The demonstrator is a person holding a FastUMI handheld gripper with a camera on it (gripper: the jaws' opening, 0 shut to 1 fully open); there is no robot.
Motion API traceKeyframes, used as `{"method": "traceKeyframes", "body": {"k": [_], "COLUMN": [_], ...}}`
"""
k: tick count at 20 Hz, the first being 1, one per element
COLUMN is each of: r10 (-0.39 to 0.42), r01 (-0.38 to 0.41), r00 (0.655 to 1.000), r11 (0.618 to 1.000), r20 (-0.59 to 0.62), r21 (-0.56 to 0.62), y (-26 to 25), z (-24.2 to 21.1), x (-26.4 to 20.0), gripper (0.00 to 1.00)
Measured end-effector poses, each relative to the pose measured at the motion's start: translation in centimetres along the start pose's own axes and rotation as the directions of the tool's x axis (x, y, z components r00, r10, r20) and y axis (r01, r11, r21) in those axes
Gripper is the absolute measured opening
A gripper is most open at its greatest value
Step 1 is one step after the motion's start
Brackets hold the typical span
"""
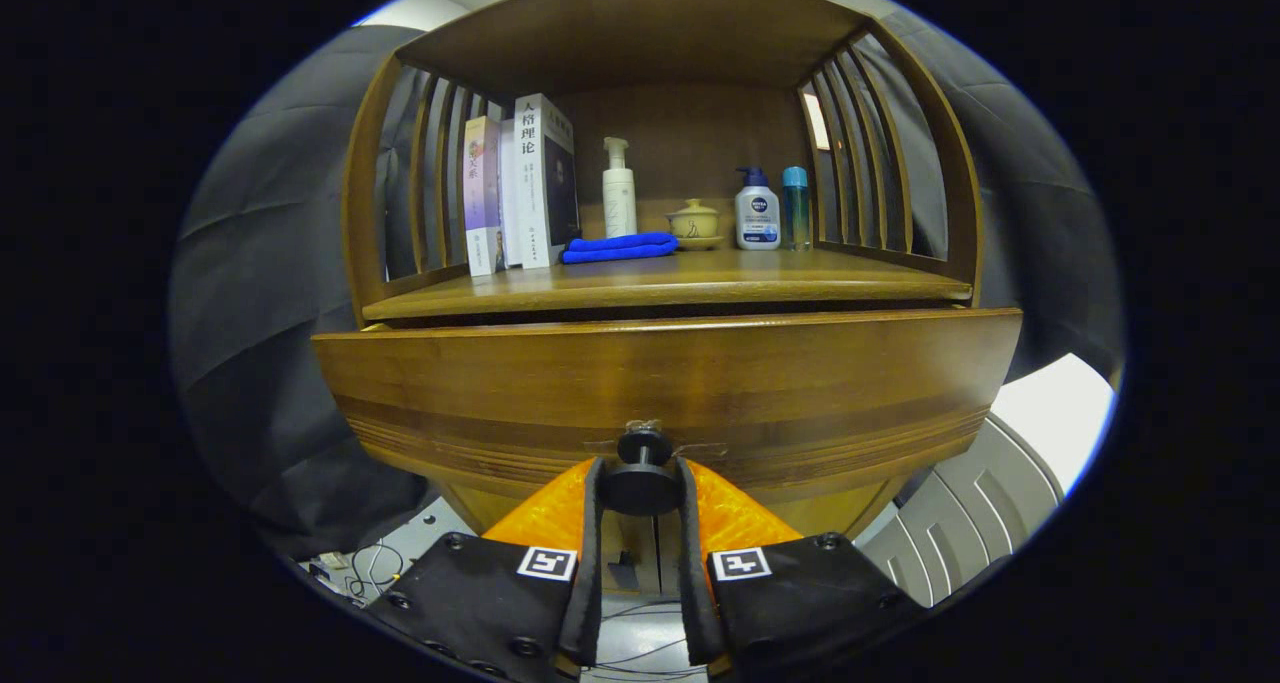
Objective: Pull open the drawer, take out the items inside it, and place them on the countertop above the cabinet.
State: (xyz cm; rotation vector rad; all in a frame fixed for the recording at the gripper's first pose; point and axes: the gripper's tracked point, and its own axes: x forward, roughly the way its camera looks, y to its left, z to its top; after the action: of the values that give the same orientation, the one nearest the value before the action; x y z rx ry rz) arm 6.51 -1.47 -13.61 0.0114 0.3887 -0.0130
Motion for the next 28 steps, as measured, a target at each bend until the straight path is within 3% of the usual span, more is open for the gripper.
{"method": "traceKeyframes", "body": {"k": [14, 28], "r10": [0.047, 0.083], "r01": [-0.045, -0.089], "r00": [0.997, 0.992], "r11": [0.999, 0.995], "r20": [-0.058, -0.098], "r21": [0.030, -0.051], "y": [0.5, 1.0], "z": [-2.7, -4.2], "x": [-5.6, -9.2], "gripper": [0.35, 0.35]}}
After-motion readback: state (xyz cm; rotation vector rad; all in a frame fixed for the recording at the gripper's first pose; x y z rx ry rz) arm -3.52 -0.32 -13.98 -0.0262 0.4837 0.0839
